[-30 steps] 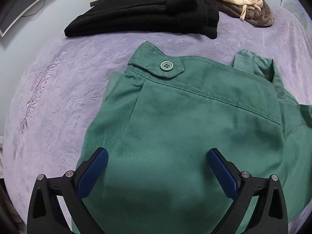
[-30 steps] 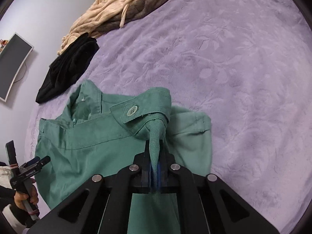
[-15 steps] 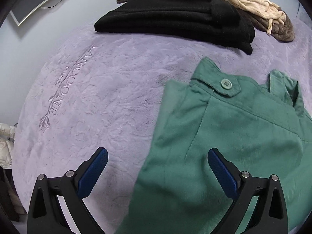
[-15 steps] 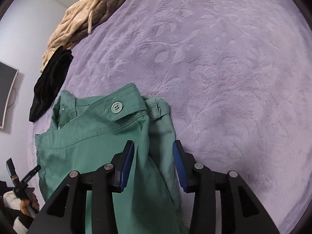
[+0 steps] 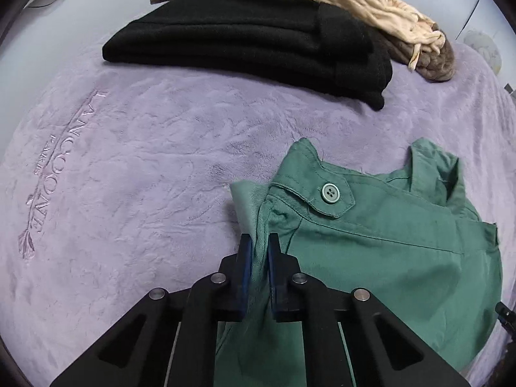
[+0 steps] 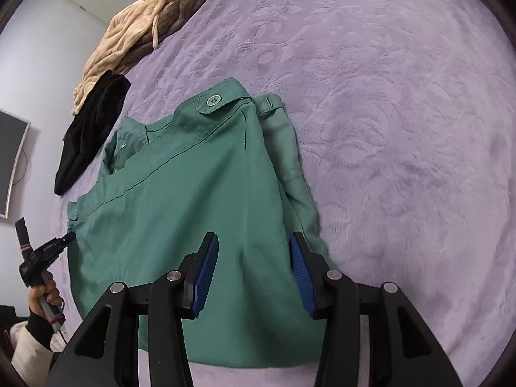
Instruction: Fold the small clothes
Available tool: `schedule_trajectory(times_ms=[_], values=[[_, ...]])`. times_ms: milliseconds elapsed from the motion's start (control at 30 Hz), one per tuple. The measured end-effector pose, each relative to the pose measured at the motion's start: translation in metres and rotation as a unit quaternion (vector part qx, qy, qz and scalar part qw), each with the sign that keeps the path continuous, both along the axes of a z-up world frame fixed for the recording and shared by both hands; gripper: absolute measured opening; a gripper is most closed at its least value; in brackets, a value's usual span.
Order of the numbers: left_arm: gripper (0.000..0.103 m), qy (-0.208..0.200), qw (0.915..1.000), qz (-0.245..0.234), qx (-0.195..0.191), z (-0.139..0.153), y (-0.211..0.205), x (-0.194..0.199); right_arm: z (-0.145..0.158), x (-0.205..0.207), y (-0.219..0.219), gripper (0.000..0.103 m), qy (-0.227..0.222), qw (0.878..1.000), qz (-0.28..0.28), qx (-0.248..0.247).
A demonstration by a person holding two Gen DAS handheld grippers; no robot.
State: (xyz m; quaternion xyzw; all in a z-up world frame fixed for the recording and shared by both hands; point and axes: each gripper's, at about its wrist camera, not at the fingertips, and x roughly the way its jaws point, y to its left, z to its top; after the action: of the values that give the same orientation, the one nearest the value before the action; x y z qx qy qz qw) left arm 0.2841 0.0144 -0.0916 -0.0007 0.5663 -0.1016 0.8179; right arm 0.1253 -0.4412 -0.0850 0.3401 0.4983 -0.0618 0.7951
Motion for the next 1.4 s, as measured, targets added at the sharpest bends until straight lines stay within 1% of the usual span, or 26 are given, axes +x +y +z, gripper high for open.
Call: schedule_trajectory(times_ms=[67,167,200,233,300,333,400,433,467,500,533,600,733,833,867,900,933,967,1000,1033,1067,1100,1133,1267,1367,1400], values=[[0.011,0.0,0.9999,-0.004,-0.012,-0.002,0.017,-0.002,0.002,-0.014,0.008,0.05,-0.001,1.0,-0.012,0.003],[0.011,0.037,0.9992,0.008,0.016,-0.026,0.041,0.007,-0.011,-0.028,0.019,0.05,0.025,0.999,-0.027,0.019],[0.011,0.042,0.9983,0.015,0.037,-0.03,0.048,0.008,-0.014,-0.033,0.023,0.05,0.03,0.999,-0.034,0.028],[0.011,0.044,0.9979,0.023,0.042,-0.028,0.056,0.006,-0.015,-0.039,0.027,0.05,0.03,0.998,-0.04,0.038],[0.011,0.038,0.9985,0.031,0.022,-0.017,0.071,-0.004,-0.017,-0.05,0.037,0.05,0.026,0.997,-0.045,0.06],[0.011,0.04,0.9987,0.029,0.015,-0.011,0.078,-0.01,-0.019,-0.055,0.042,0.052,0.026,0.996,-0.045,0.074],[0.011,0.05,0.9984,0.028,0.005,-0.003,0.089,-0.024,-0.024,-0.064,0.055,0.065,0.026,0.993,-0.047,0.102],[0.011,0.05,0.9984,0.026,0.002,0.0,0.093,-0.031,-0.025,-0.066,0.061,0.067,0.026,0.992,-0.047,0.113],[0.02,0.046,0.9987,0.022,0.001,0.003,0.096,-0.04,-0.027,-0.068,0.069,0.068,0.026,0.991,-0.045,0.124],[0.07,0.044,0.9988,0.02,-0.001,0.006,0.1,-0.046,-0.028,-0.068,0.076,0.068,0.025,0.99,-0.041,0.133],[0.098,0.041,0.9989,0.022,-0.002,0.008,0.103,-0.056,-0.029,-0.068,0.083,0.068,0.025,0.989,-0.037,0.141],[0.101,0.02,0.9996,0.018,-0.006,0.015,0.107,-0.074,-0.032,-0.066,0.1,0.071,0.026,0.987,-0.026,0.159],[0.101,0.045,0.9989,-0.005,-0.011,0.004,0.101,-0.093,-0.039,-0.057,0.142,0.075,0.022,0.978,0.006,0.208],[0.101,0.079,0.9964,-0.021,-0.024,-0.012,0.095,-0.1,-0.046,-0.042,0.184,0.075,0.018,0.967,0.034,0.252],[0.097,0.087,0.9953,-0.028,-0.032,-0.017,0.092,-0.101,-0.05,-0.036,0.198,0.075,0.016,0.962,0.037,0.272],[0.085,0.092,0.9946,-0.031,-0.037,-0.02,0.09,-0.104,-0.054,-0.03,0.211,0.075,0.012,0.957,0.036,0.289],[0.077,0.102,0.9932,-0.033,-0.044,-0.024,0.088,-0.104,-0.059,-0.024,0.222,0.075,0.009,0.954,0.032,0.299],[0.056,0.116,0.9912,-0.033,-0.054,-0.028,0.086,-0.104,-0.064,-0.017,0.231,0.075,0.009,0.952,0.023,0.305],[0.027,0.131,0.9876,-0.032,-0.081,-0.032,0.085,-0.104,-0.068,-0.011,0.236,0.075,0.009,0.951,0.009,0.31],[0.02,0.138,0.9853,-0.033,-0.095,-0.033,0.083,-0.104,-0.072,-0.006,0.24,0.074,0.008,0.948,-0.01,0.319],[0.018,0.133,0.9865,-0.037,-0.088,-0.031,0.081,-0.105,-0.074,-0.002,0.242,0.062,0.006,0.944,-0.025,0.329],[0.012,0.122,0.9878,-0.049,-0.084,-0.027,0.078,-0.108,-0.074,0.001,0.243,0.026,0.009,0.943,-0.034,0.33],[0.012,0.112,0.988,-0.062,-0.087,-0.021,0.077,-0.112,-0.072,0.003,0.243,0.017,0.013,0.946,-0.032,0.323],[0.009,0.094,0.9882,-0.087,-0.084,-0.012,0.083,-0.128,-0.052,-0.003,0.247,0.012,0.003,0.964,0.018,0.267],[0.009,0.118,0.988,-0.081,-0.059,-0.041,0.092,-0.136,-0.073,-0.007,0.256,0.012,0.038,0.966,0.02,0.255],[0.009,0.13,0.9867,-0.074,-0.064,-0.05,0.096,-0.138,-0.081,-0.009,0.257,0.012,0.045,0.965,0.018,0.258]])
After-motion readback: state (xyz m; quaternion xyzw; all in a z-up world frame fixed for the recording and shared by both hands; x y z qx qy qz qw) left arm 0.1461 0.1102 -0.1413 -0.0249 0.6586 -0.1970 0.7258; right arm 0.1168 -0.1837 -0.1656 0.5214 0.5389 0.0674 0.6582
